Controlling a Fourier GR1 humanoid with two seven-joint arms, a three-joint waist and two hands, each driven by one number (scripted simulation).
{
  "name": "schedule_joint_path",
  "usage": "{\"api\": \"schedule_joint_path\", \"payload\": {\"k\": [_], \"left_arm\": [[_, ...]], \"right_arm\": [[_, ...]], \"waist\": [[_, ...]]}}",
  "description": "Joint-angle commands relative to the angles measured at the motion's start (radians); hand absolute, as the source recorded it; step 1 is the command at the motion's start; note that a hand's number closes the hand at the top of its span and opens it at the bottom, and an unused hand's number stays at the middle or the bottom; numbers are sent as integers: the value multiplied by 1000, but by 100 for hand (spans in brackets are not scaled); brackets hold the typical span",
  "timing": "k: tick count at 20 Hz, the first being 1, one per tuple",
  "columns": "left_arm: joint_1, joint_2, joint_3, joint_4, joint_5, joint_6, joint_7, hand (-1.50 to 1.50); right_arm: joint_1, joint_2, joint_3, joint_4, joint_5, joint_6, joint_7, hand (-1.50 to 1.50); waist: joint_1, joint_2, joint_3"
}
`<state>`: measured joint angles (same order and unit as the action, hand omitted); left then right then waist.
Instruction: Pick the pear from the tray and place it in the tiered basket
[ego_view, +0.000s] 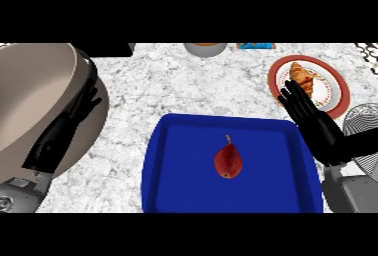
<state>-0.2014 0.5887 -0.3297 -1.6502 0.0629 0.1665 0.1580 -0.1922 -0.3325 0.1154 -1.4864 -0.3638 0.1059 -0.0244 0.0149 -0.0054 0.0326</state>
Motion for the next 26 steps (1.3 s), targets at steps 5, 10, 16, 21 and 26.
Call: {"api": "schedule_joint_path", "payload": {"k": [5, 10, 16, 21, 26], "left_arm": [[-7, -180, 86, 75, 27, 160, -76, 0], [19, -299, 21, 28, 33, 220, -55, 0], [31, -302, 61, 75, 19, 211, -95, 0], [59, -337, 30, 76, -4, 233, -114, 0], [31, -349, 39, 110, -4, 232, -136, 0]], "right_arm": [[-71, 78, -243, 115, -275, 7, -44, 150], [-30, 219, -271, 257, -427, -23, 65, -150], [18, 64, -312, 238, -560, 364, 110, -150], [41, -181, -299, 124, -417, 418, 185, -150], [-30, -357, -181, -40, -152, 483, 231, -150]], "waist": [[-18, 14, -32], [-4, 16, -28], [-20, 6, -32], [-28, 0, -34], [-24, -1, -38]]}}
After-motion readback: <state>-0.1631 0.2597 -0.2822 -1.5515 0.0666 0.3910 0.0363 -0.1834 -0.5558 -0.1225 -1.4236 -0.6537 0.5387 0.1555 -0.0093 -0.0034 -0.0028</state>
